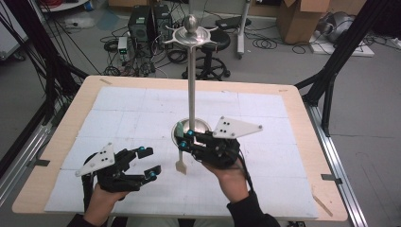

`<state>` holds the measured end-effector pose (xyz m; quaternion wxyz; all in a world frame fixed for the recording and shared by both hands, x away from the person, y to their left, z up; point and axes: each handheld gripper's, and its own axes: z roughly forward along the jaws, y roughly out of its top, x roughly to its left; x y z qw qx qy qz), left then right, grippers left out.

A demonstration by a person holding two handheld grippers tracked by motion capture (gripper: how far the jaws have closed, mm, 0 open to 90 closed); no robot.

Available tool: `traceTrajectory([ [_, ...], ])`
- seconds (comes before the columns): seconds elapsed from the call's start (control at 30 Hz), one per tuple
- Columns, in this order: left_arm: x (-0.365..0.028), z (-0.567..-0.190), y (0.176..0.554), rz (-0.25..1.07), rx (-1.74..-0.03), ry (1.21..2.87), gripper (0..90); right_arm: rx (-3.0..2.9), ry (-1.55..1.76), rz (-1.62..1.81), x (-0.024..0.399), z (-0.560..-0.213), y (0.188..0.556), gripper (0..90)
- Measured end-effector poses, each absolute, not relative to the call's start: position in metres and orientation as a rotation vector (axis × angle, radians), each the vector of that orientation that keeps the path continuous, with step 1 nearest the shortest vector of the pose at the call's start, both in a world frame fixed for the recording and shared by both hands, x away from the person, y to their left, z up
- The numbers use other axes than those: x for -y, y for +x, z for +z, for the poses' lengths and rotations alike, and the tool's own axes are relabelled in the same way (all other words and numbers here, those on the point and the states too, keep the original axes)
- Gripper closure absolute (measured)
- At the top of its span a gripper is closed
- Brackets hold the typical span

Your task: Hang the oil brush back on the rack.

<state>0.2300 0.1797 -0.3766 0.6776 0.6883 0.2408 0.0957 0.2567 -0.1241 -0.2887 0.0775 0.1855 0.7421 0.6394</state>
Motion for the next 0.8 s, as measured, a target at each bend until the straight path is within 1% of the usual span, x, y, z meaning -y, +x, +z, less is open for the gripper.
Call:
traceTrajectory([
  [0.17,-0.189,-0.378,0.234,0.234,-0.550,1.551,22.2,-2.299,0.418,2.011,0.134,-0.275,0.276,81.9],
  [0.2,-0.190,-0.379,0.234,0.238,-0.556,1.549,18.4,-2.303,0.401,2.025,0.136,-0.271,0.280,81.9],
  [0.23,-0.191,-0.379,0.235,0.238,-0.559,1.552,16.6,-2.310,0.384,2.027,0.137,-0.267,0.283,81.9],
  [0.8,-0.202,-0.381,0.239,0.251,-0.583,1.553,17.2,-2.320,0.297,2.088,0.145,-0.206,0.327,81.9],
])
